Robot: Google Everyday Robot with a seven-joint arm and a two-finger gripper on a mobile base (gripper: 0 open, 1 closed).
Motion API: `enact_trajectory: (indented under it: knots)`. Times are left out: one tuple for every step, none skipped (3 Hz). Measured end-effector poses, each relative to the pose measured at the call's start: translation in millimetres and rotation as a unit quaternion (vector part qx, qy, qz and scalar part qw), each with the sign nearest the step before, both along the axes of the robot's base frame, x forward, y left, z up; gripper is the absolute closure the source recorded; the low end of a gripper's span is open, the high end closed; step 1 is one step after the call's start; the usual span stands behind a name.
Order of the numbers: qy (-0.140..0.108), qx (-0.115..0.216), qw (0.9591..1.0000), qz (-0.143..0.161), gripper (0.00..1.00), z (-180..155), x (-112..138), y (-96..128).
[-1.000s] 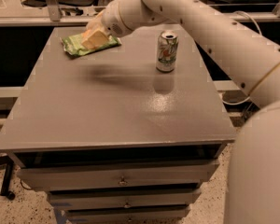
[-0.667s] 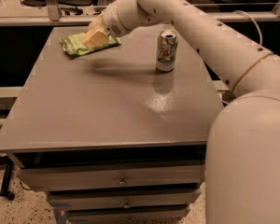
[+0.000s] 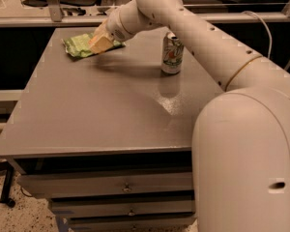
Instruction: Move orange near green jalapeno chip bag
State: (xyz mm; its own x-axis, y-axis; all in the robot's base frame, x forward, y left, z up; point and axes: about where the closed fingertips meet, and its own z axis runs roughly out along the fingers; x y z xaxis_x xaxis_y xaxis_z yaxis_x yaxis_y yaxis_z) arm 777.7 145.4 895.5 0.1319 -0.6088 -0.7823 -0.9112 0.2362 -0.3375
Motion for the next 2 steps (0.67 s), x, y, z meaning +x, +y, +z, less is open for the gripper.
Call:
enact_trajectory:
  knots:
    - [0.002, -0.006, 1.0000, -0.004, 0.81, -9.4, 10.3, -3.1]
    - [0.004, -0.008, 1.0000, -0.004, 0.58, -14.3, 16.3, -2.2]
